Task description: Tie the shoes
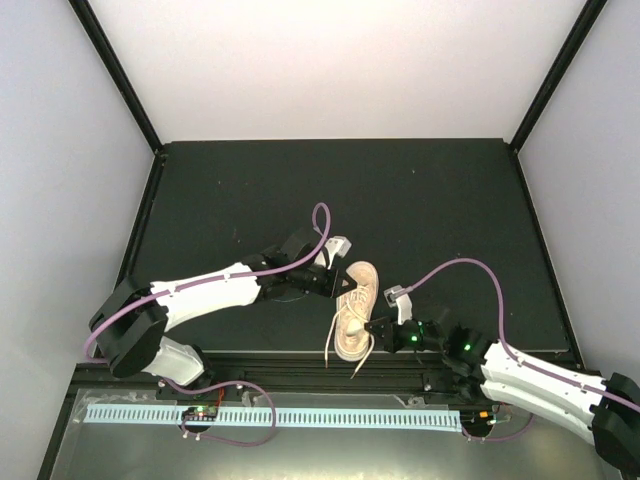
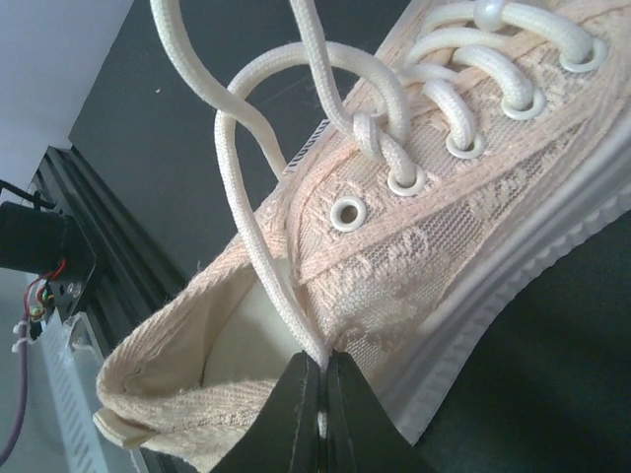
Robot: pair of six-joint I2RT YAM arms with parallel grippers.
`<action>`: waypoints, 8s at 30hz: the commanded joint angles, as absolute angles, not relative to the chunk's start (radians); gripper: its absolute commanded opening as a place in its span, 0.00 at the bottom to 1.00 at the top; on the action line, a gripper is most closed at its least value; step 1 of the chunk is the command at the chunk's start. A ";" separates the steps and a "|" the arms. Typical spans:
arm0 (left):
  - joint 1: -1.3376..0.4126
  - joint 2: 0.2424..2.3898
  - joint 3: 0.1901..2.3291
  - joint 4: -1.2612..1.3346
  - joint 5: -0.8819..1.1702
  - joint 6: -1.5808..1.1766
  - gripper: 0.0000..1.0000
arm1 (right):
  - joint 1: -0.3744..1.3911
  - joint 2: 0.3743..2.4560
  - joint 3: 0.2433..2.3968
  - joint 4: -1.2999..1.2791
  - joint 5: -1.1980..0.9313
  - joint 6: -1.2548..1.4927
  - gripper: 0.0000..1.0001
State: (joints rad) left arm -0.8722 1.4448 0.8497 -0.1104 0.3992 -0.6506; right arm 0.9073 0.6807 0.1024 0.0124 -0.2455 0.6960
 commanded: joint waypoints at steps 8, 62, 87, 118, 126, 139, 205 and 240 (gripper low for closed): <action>-0.870 1.402 0.839 -0.080 0.397 -0.608 0.02 | 0.907 0.575 0.221 -0.231 -0.007 0.703 0.02; -0.862 1.370 0.822 -0.101 0.365 -0.605 0.02 | 0.769 0.642 0.075 0.024 -0.388 0.656 0.26; -0.867 1.338 0.771 -0.024 0.455 -0.553 0.02 | 0.768 0.646 0.199 -0.213 -0.212 0.640 0.08; -0.983 1.103 0.538 -0.150 0.365 -0.499 0.36 | 0.767 0.875 0.364 -0.144 -0.233 0.581 0.07; -0.940 1.116 0.608 -0.177 0.288 -0.568 0.41 | 0.767 0.868 0.340 -0.148 -0.243 0.578 0.07; -0.863 1.386 0.758 -0.112 0.360 -0.577 0.31 | 0.769 0.873 0.340 -0.138 -0.254 0.581 0.07; -0.871 1.480 0.762 0.000 0.437 -0.560 0.02 | 0.773 1.059 0.428 -0.025 -0.334 0.543 0.05; -0.853 1.388 0.700 0.008 0.383 -0.587 0.32 | 0.782 1.124 0.403 0.048 -0.293 0.557 0.03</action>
